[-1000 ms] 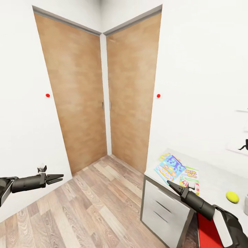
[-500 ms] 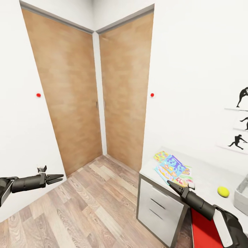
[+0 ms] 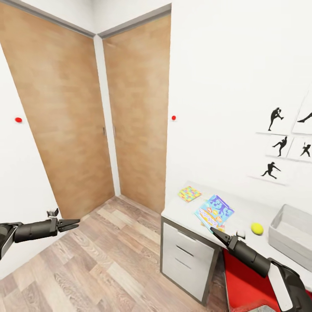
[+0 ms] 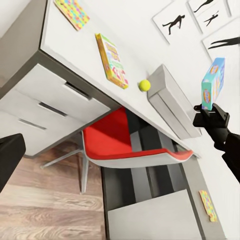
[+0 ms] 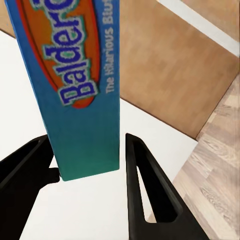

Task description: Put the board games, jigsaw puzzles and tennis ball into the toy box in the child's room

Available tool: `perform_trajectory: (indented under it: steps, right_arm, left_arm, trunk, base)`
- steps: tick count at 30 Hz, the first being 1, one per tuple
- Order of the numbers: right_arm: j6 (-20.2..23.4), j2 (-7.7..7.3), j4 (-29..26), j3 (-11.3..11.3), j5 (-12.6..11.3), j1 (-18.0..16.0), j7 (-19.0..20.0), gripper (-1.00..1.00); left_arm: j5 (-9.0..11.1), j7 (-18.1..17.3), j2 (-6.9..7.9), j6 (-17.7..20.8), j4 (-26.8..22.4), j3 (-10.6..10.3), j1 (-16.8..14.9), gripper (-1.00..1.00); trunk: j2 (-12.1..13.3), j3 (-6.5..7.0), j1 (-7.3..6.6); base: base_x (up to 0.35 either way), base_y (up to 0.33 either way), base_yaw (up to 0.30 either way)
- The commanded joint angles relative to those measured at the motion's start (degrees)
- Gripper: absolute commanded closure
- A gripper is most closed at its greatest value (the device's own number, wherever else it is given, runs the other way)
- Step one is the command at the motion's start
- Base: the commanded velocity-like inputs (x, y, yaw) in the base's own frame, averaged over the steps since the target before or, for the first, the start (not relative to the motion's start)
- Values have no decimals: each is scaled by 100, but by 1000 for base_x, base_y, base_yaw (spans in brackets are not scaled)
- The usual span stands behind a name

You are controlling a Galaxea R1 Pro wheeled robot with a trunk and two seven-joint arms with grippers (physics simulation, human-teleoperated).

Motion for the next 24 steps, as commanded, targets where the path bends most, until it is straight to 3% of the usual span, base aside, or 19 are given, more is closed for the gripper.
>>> perform_trajectory:
  steps: [1, 16, 18, 20, 23, 24]
  right_arm:
    - [40, 1, 5, -2, -33, -4, 9, 100]
    - [70, 0, -8, -3, -20, -4, -9, 100]
    - [208, -32, -14, -13, -11, -28, -18, 100]
    - [656, -94, -47, -29, 14, -164, -83, 100]
    - [1158, -223, -146, -49, 26, -581, -437, 100]
    - [1319, -295, -170, -76, 5, -790, -751, 100]
  left_arm:
    - [-3, -22, 2, 60, -2, 3, 2, -100]
    - [-3, -22, 19, 60, -2, 3, 2, -100]
    - [-3, -22, 15, 60, -2, 3, 2, -100]
    - [3, -22, 12, 60, -2, 3, 2, -100]
    - [-1, -22, 17, 59, -2, 3, 2, -100]
    - [-2, -22, 18, 59, -2, 3, 2, -100]
  trunk:
    - [-4, -3, 2]
    - [-4, -3, 2]
    - [-4, -3, 2]
    - [-4, -3, 2]
    - [-4, -3, 2]
    - [-4, -3, 2]
  base:
    - [0, 0, -276]
    - [0, 0, -278]
    - [0, 0, -278]
    - [0, 0, -278]
    - [0, 0, -278]
    - [0, 0, -278]
